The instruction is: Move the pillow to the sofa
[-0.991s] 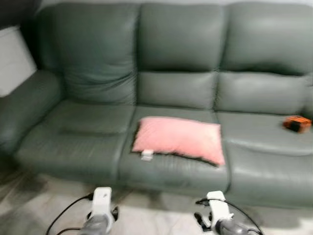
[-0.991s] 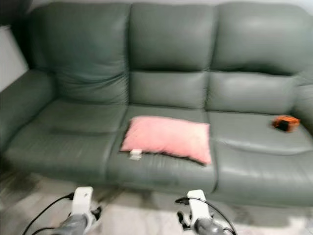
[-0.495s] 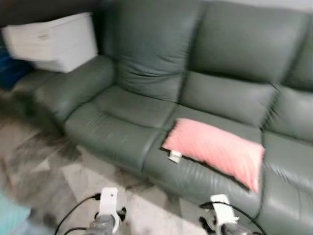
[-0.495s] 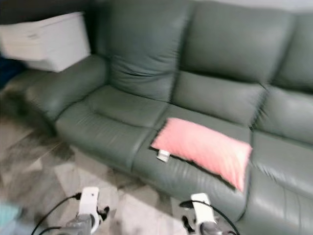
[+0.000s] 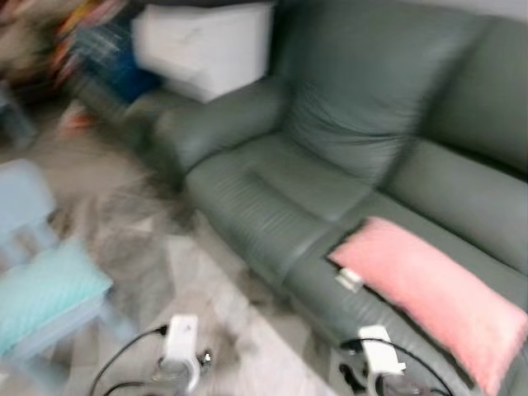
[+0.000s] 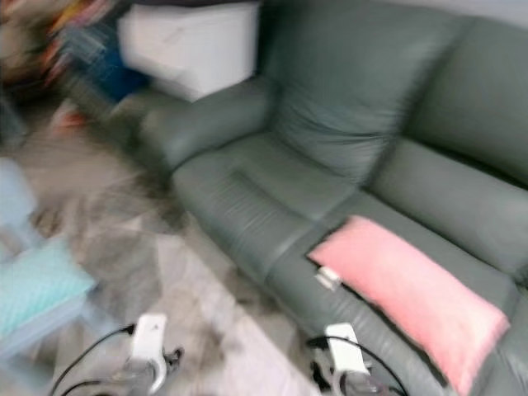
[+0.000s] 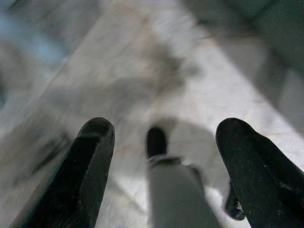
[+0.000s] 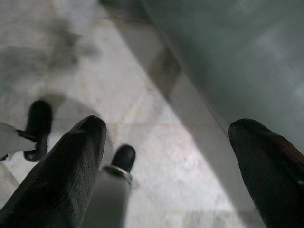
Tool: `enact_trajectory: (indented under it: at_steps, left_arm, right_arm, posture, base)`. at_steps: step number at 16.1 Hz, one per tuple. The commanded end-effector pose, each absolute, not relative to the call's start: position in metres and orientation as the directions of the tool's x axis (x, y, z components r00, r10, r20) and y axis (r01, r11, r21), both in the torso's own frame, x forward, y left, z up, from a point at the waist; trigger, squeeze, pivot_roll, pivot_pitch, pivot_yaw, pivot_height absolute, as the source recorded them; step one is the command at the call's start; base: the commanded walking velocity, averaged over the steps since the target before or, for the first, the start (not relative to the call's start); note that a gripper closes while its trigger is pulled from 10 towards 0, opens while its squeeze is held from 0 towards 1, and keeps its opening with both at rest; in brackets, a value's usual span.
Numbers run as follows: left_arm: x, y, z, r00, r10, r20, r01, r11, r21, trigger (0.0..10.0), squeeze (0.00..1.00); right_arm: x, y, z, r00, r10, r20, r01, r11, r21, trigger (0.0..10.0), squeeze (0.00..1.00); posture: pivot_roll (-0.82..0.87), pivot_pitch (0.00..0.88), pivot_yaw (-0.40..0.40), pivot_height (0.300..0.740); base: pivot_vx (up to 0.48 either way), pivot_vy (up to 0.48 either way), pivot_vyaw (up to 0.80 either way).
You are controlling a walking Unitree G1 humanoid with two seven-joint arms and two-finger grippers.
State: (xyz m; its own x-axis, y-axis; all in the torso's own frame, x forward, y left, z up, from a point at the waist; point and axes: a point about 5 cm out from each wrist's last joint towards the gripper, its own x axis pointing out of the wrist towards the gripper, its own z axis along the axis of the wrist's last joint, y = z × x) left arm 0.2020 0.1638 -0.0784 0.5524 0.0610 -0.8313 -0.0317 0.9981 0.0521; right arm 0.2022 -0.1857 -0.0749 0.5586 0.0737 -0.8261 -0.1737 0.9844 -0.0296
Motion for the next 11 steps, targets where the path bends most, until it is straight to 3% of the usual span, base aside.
enact_trajectory:
  at_steps: [1, 10, 11]
  left_arm:
    - [0.2055, 0.1637, -0.0766, 0.557, 0.064, -0.828, -0.022, 0.998, 0.062, 10.0, 0.0]
    - [0.2064, 0.1647, -0.0761, 0.555, 0.072, -0.829, -0.04, 0.997, 0.059, 10.0, 0.0]
    - [0.2062, 0.1647, -0.0763, 0.552, 0.074, -0.83, -0.044, 0.997, 0.059, 10.0, 0.0]
  right_arm:
    - [0.2022, -0.1801, -0.0754, 0.56, 0.094, -0.824, -0.188, 0.982, -0.016, 10.0, 0.0]
    - [0.2035, -0.1791, -0.0748, 0.566, 0.092, -0.819, -0.166, 0.986, -0.004, 10.0, 0.0]
    - [0.2033, -0.1792, -0.0749, 0.568, 0.089, -0.818, -0.152, 0.988, 0.002, 10.0, 0.0]
  posture:
    - [-0.09, 0.009, -0.022, 0.74]
    - [-0.09, 0.014, -0.019, 0.74]
    - [-0.08, 0.015, -0.019, 0.74]
  base:
    - [0.0, 0.0, 0.8]
    - [0.0, 0.0, 0.8]
    - [0.0, 0.0, 0.0]
